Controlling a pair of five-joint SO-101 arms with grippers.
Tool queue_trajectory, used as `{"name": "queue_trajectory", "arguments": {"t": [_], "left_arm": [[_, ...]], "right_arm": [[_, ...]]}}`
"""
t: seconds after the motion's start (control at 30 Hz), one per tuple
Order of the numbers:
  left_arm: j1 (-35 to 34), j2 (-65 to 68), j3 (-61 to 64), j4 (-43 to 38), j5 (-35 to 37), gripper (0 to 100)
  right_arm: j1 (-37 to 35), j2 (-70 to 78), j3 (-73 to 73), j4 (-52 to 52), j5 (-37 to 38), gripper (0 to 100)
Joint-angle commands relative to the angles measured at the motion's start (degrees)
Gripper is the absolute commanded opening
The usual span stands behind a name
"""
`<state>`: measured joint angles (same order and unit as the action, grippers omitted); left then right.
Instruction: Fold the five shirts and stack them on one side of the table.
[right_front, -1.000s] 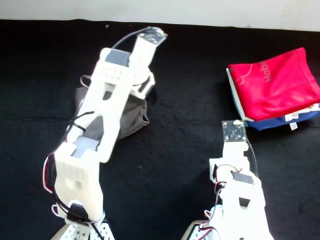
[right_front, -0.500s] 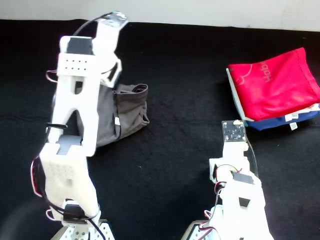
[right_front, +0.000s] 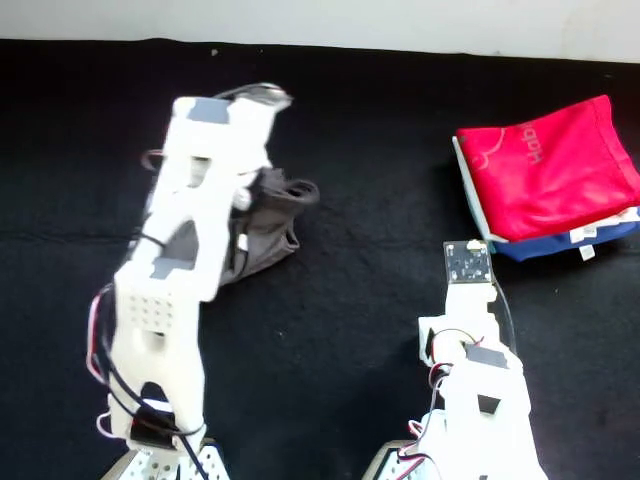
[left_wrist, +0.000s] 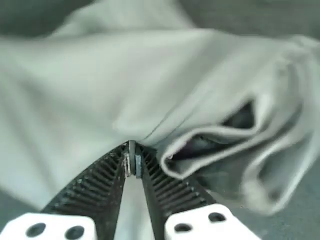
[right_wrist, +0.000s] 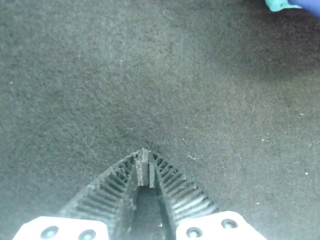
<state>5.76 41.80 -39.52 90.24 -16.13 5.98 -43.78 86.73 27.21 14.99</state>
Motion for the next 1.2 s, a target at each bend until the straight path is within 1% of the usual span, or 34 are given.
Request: {"name": "queue_trajectory", "arguments": {"t": [0.0,0.07,0.13,0.2,0.3,0.37,0.47,0.57,0.7,0.77,0.83,0.97,1.0,1.17], "left_arm": [[7.0,-4.8,-0.1,4.8,0.3,1],[9.9,-6.5,-0.1,8.4,0.3,1],[11.3,-8.1,0.0,10.3,0.3,1],[10.8,-10.1,-0.3,10.5,0.3,1],[7.6,-13.4,-0.4,9.4,-0.2,1],[4.5,-14.3,0.0,6.2,-0.2,1],[0.0,-11.6,0.0,1.5,-0.1,1],[-2.3,-6.6,-0.2,0.5,-0.2,1],[-2.2,-1.4,-0.4,-0.4,-0.2,1],[-1.0,0.2,-1.1,-2.3,0.1,1],[0.0,1.5,-2.4,-4.6,0.2,1],[1.4,3.4,-6.0,-11.6,0.4,1],[1.4,3.7,-7.2,-13.4,1.4,1],[-0.8,6.7,-12.6,-23.4,13.0,1]], "right_arm": [[0.0,0.0,0.7,-0.8,0.4,0.7],[0.0,0.0,0.6,-0.8,0.4,0.7],[0.0,0.0,0.6,-0.8,0.4,0.7],[0.0,0.0,0.6,-0.8,0.4,0.7],[0.0,0.0,0.6,-0.8,0.4,0.7],[0.0,0.0,0.6,-0.8,0.4,0.7],[0.0,0.0,0.6,-0.8,0.4,0.7],[0.0,0.0,0.6,-0.8,0.4,0.7],[0.0,0.0,0.6,-0.8,0.4,0.7],[0.0,0.0,0.6,-0.8,0.4,0.7],[0.0,0.0,0.6,-0.8,0.4,0.7],[0.0,0.0,0.6,-0.8,0.4,0.7],[0.0,0.0,0.6,-0.8,0.4,0.7],[0.0,0.2,0.4,-0.8,0.4,0.7]]}}
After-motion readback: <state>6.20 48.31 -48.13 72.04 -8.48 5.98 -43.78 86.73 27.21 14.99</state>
